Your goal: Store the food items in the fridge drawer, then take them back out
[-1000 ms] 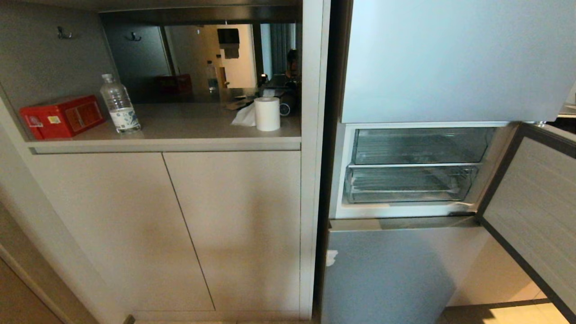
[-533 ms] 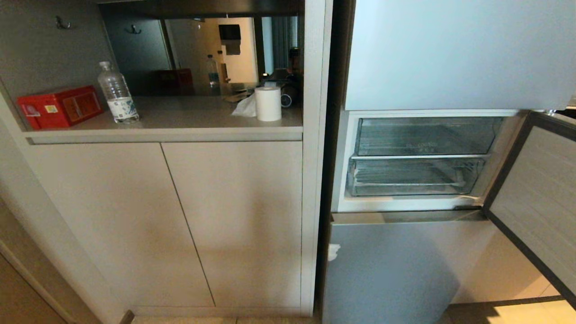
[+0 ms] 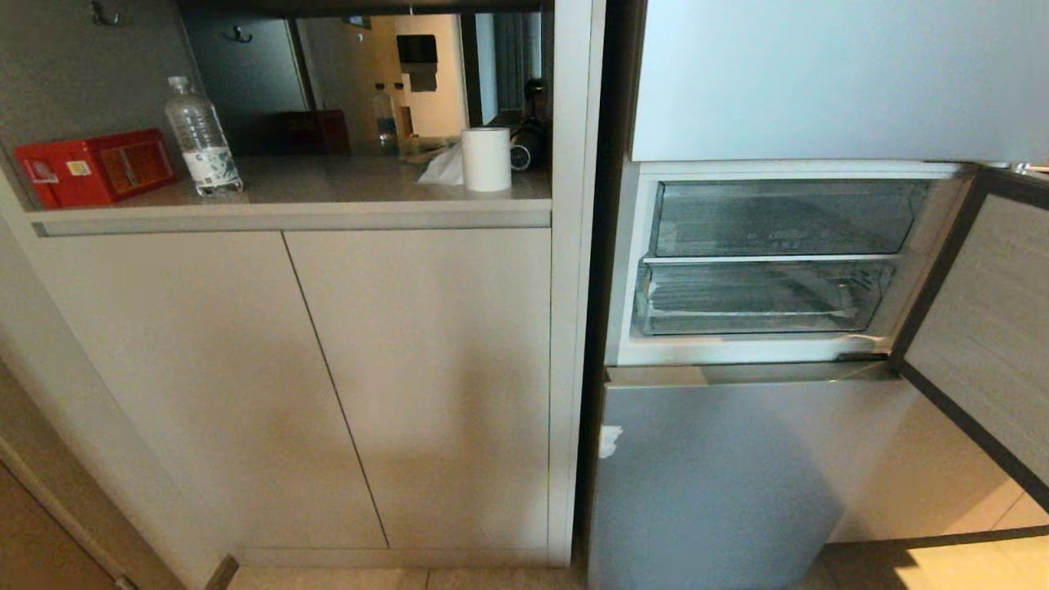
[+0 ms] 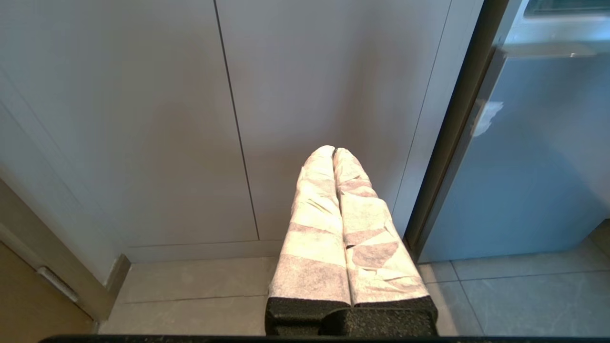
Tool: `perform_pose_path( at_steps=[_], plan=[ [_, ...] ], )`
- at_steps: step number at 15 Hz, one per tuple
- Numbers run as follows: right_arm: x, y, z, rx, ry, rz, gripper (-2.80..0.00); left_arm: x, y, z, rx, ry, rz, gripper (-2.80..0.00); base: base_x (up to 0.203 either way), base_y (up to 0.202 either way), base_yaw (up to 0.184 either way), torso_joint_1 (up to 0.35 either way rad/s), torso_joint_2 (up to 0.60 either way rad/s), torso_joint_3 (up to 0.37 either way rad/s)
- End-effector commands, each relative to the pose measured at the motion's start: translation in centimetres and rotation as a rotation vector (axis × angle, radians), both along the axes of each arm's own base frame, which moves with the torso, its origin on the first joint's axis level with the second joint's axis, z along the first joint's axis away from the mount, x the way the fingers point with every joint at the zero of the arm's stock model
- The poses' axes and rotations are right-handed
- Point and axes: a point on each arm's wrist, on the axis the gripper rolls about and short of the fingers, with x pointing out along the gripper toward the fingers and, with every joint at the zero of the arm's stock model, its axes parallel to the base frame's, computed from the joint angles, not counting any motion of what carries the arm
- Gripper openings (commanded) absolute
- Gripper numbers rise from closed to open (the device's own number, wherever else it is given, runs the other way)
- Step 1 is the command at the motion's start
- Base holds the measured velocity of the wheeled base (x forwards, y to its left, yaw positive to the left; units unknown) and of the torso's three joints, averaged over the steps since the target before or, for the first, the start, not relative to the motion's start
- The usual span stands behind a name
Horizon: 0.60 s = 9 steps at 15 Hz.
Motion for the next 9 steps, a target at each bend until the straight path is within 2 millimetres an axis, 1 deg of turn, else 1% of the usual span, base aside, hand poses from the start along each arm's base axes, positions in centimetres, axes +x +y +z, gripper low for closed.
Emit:
perform_pose_path(
  at_steps=[1,3,7,9],
  plan=[
    [0.01,0.00,0.00,-0.001,0.001,-0.001,-2.80,0.00,0.00,0.00,0.000,0.001,0.001,-2.80,0.000,0.000,0.000,-0.136,0.27,0.139],
    [0.01,0.00,0.00,-0.001,0.002,0.001,-2.80,0.00,0.00,0.00,0.000,0.001,0.001,-2.80,0.000,0.000,0.000,-0.065,0.13,0.066],
    [0.02,0.01,-0.06,-0.018,0.005,0.005,-2.80,0.01,0.00,0.00,0.000,0.002,0.001,-2.80,0.000,0.000,0.000,-0.010,0.02,0.014],
    [0.02,0.03,-0.06,-0.065,0.006,0.013,-2.80,0.00,0.00,0.00,0.000,0.001,0.001,-2.80,0.000,0.000,0.000,0.000,0.00,0.000]
  ],
)
